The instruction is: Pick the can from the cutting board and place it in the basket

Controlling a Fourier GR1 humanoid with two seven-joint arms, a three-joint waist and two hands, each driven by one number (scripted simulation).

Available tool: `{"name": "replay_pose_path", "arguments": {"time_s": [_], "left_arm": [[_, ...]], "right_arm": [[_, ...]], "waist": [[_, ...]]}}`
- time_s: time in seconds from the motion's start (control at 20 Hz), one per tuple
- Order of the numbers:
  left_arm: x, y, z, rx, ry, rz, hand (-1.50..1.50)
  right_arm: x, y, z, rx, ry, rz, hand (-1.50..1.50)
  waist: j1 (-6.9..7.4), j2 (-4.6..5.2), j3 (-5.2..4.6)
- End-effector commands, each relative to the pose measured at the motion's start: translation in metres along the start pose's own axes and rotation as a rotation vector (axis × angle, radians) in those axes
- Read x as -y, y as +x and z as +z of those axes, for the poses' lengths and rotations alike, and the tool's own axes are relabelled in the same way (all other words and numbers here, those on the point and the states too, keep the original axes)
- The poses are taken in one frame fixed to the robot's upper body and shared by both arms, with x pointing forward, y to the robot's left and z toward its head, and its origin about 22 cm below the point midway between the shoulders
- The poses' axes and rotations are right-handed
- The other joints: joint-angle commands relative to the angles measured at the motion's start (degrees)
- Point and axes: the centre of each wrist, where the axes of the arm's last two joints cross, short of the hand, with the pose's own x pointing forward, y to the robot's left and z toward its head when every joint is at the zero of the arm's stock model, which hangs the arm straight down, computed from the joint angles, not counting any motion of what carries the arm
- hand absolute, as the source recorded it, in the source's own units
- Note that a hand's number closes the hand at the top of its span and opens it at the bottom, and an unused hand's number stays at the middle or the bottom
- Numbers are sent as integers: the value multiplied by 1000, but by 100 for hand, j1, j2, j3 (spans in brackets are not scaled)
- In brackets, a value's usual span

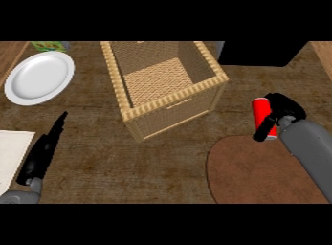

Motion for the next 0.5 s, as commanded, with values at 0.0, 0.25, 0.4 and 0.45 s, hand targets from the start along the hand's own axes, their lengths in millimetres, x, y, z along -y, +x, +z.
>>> {"name": "replay_pose_path", "arguments": {"time_s": [0.0,0.25,0.4,0.45], "left_arm": [[-1,-6,1,-5,-18,-22,0],[-5,-6,0,-7,19,12,0],[-19,-17,4,-27,45,-1,0],[-6,-17,0,-31,46,-14,0]], "right_arm": [[-7,50,45,479,-224,215,150],[-12,24,47,753,-493,200,150],[24,23,62,814,-614,132,150],[9,17,63,845,-639,99,150]], "waist": [[213,8,54],[-199,22,55],[-214,5,46],[-274,16,46]]}}
